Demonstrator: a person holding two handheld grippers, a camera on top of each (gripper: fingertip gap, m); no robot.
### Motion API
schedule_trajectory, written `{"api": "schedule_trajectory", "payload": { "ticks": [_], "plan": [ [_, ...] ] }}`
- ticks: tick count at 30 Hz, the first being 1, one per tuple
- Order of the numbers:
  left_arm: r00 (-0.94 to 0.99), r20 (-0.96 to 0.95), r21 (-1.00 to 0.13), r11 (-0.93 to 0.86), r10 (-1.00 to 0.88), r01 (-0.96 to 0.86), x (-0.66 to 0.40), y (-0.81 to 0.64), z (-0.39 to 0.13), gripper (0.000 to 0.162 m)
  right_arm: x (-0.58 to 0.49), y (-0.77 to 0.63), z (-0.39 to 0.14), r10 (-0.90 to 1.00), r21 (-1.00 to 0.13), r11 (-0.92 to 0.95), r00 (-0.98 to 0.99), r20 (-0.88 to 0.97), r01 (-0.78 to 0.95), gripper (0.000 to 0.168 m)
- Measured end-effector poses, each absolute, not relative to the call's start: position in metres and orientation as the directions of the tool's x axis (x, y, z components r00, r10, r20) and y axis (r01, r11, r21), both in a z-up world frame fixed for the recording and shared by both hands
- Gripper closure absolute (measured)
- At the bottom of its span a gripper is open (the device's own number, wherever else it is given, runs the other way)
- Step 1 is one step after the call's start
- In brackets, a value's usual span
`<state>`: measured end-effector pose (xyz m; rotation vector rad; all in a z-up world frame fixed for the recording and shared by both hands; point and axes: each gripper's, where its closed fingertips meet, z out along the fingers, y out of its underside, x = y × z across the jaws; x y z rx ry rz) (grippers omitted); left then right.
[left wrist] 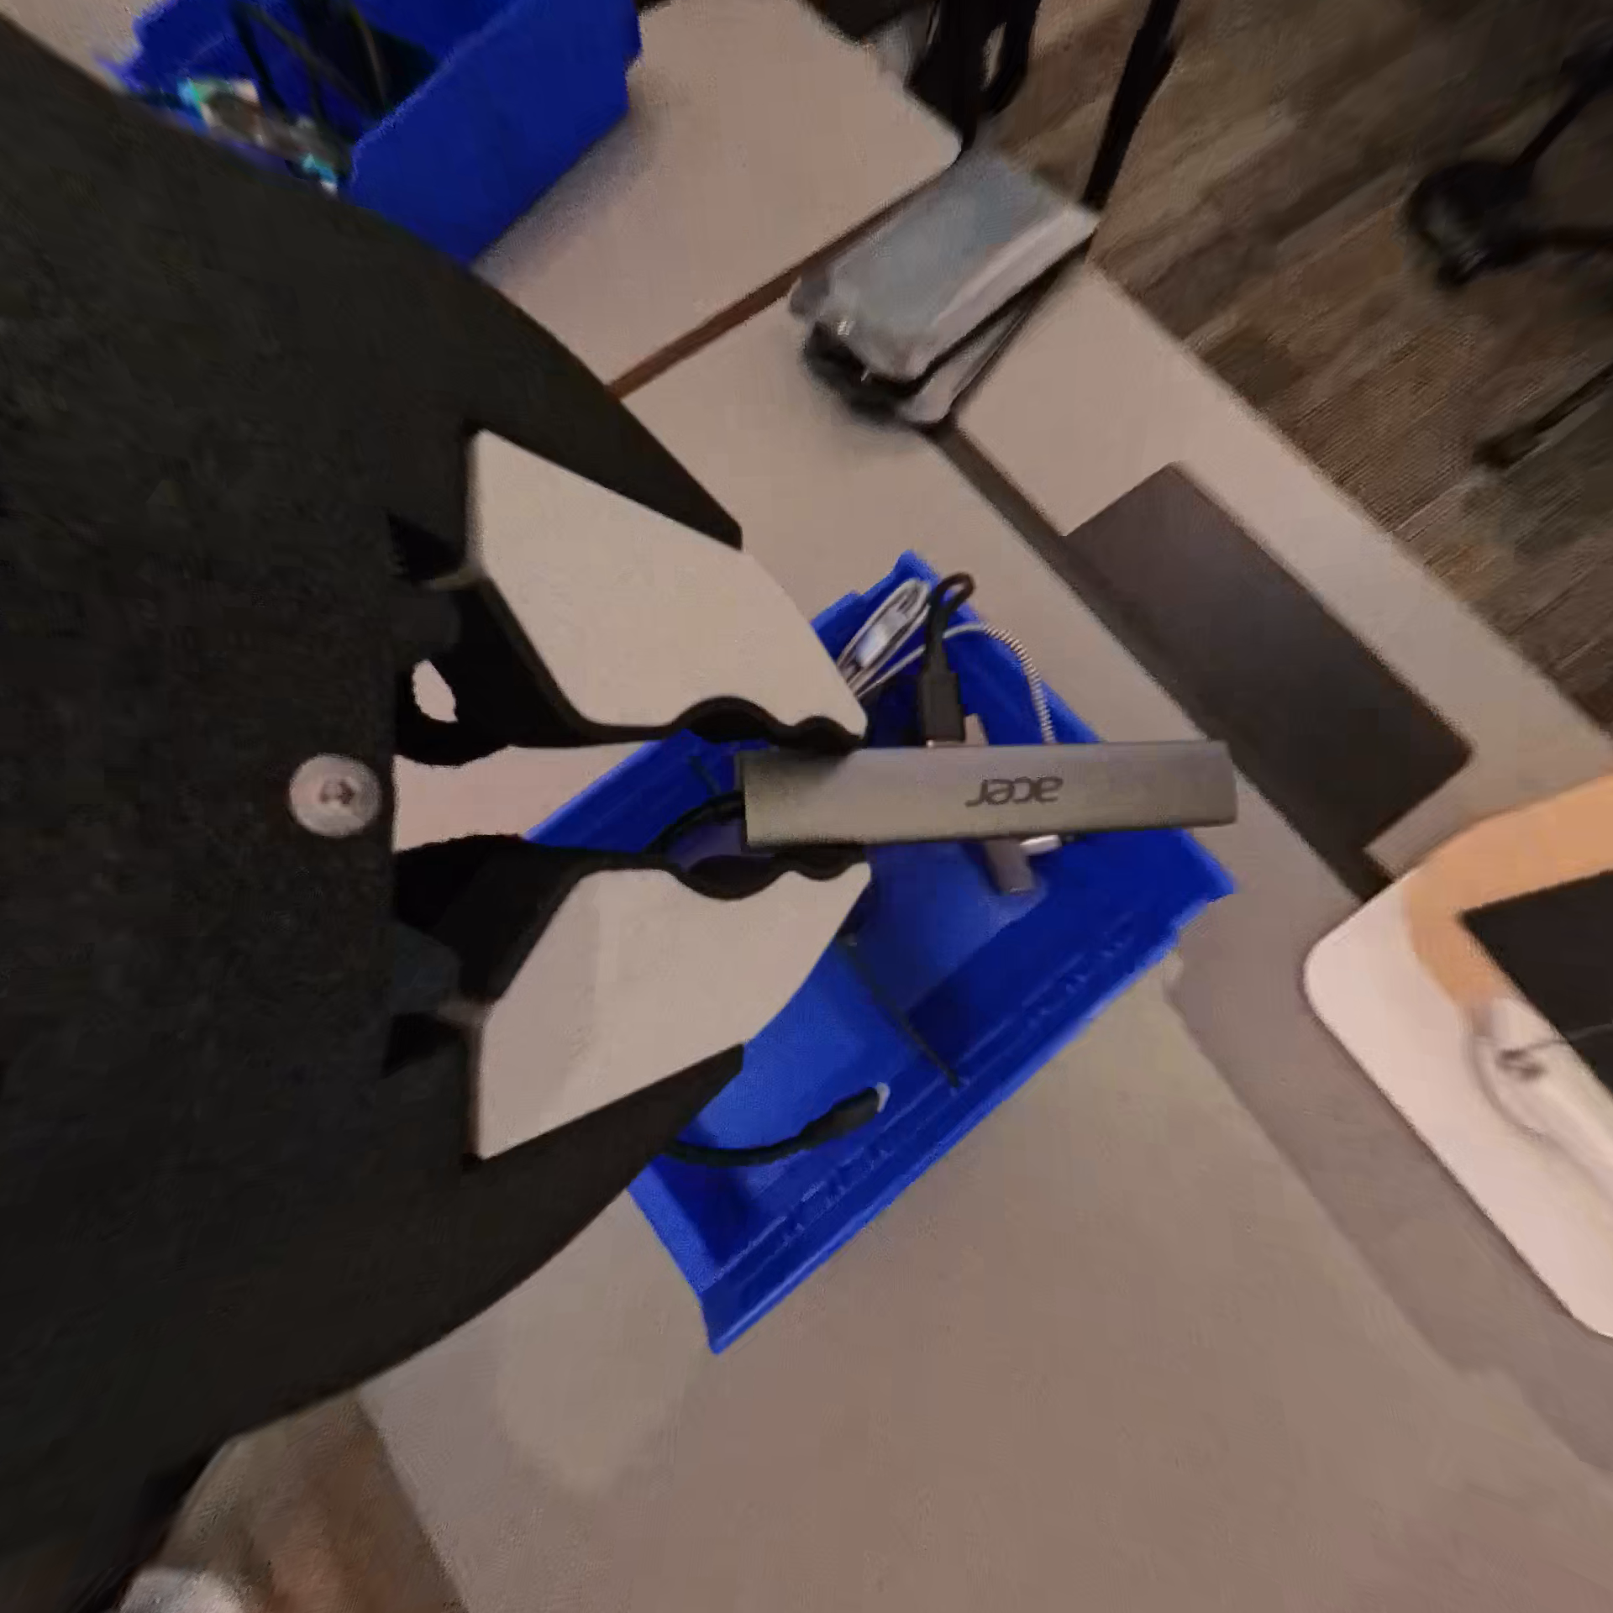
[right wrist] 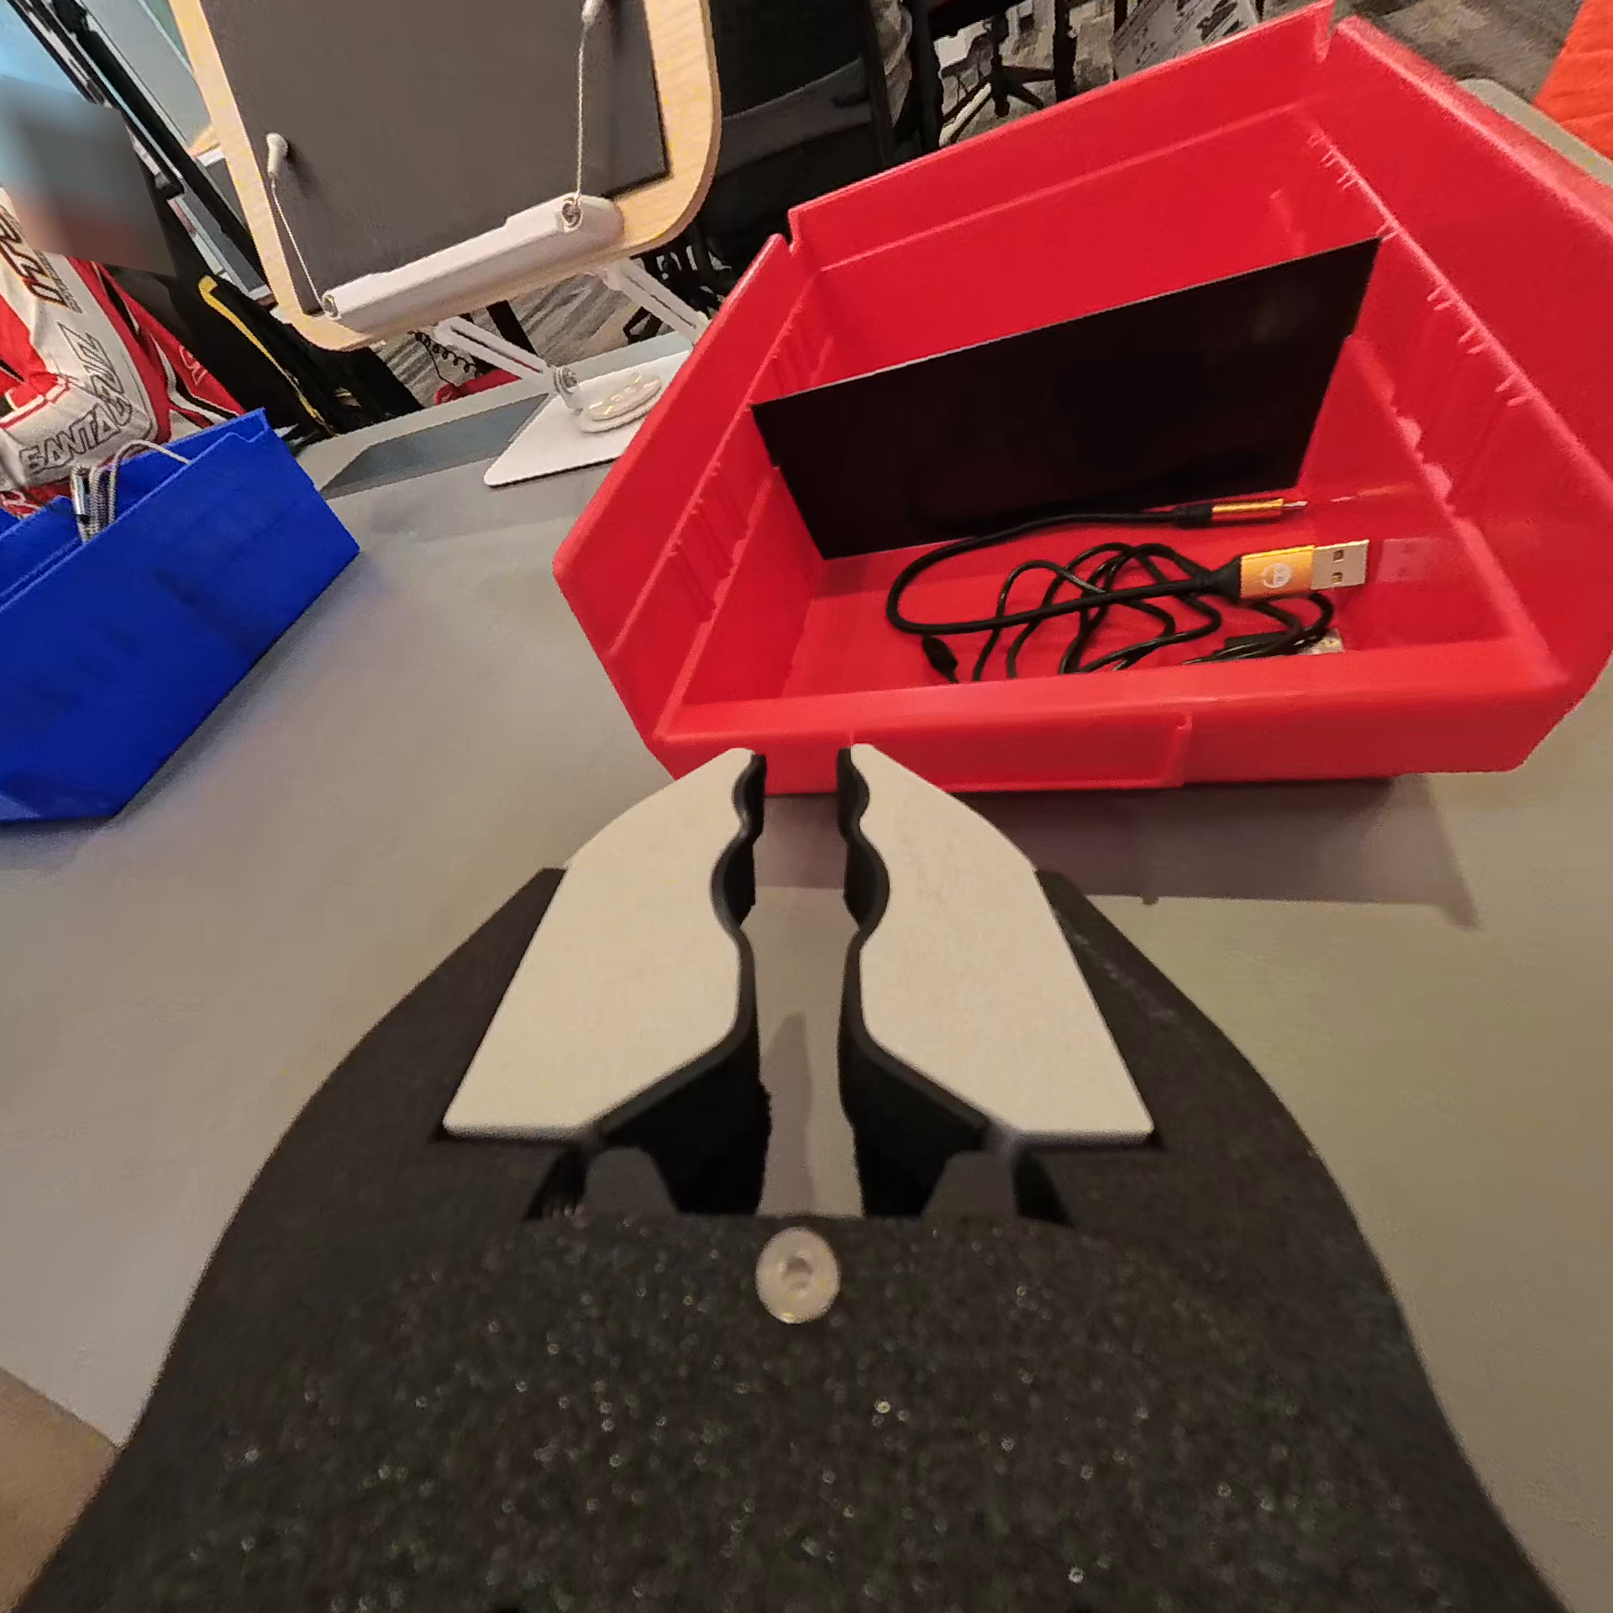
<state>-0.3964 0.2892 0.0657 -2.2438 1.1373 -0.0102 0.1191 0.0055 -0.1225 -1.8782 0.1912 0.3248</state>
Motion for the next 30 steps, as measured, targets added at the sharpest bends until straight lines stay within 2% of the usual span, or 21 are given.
{"api": "schedule_trajectory", "payload": {
  "ticks": [3, 6, 10, 13, 17, 21, 25, 30],
  "plan": [
    [0.559, -0.463, -0.581, -0.241, -0.687, -0.777, -0.375, 0.281, 0.122, 0.141, 0.119, 0.005, -0.122, 0.028, -0.902, -0.325, 0.951, -0.309, -0.284, 0.153],
    [0.541, -0.576, -0.631, -0.087, -0.613, -0.771, -0.352, 0.265, 0.178, 0.141, 0.121, 0.004, -0.121, 0.024, -0.902, -0.319, 0.949, -0.314, -0.291, 0.154],
    [0.554, -0.662, -0.693, 0.131, -0.506, -0.709, -0.327, 0.234, 0.255, 0.141, 0.12, 0.003, -0.12, 0.026, -0.902, -0.316, 0.948, -0.318, -0.294, 0.154],
    [0.518, -0.657, -0.726, 0.273, -0.548, -0.631, -0.296, 0.202, 0.278, 0.141, 0.119, 0.002, -0.119, 0.028, -0.904, -0.315, 0.949, -0.313, -0.289, 0.154],
    [0.395, -0.641, -0.721, 0.34, -0.658, -0.604, -0.241, 0.167, 0.224, 0.141, 0.118, 0.001, -0.118, 0.033, -0.905, -0.312, 0.949, -0.314, -0.288, 0.154],
    [0.292, -0.532, -0.772, 0.314, -0.794, -0.553, -0.192, 0.132, 0.13, 0.141, 0.115, 0.0, -0.113, 0.047, -0.918, -0.295, 0.956, -0.291, -0.265, 0.154],
    [0.212, -0.509, -0.759, 0.318, -0.834, -0.569, -0.168, 0.101, 0.034, 0.141, 0.106, -0.002, -0.099, 0.1, -0.953, -0.239, 0.971, -0.217, -0.188, 0.153],
    [0.119, -0.666, -0.614, 0.45, -0.737, -0.648, -0.147, 0.064, -0.044, 0.141, 0.059, -0.003, -0.067, 0.312, -0.965, -0.159, 0.917, -0.248, -0.207, 0.152]
  ]
}}
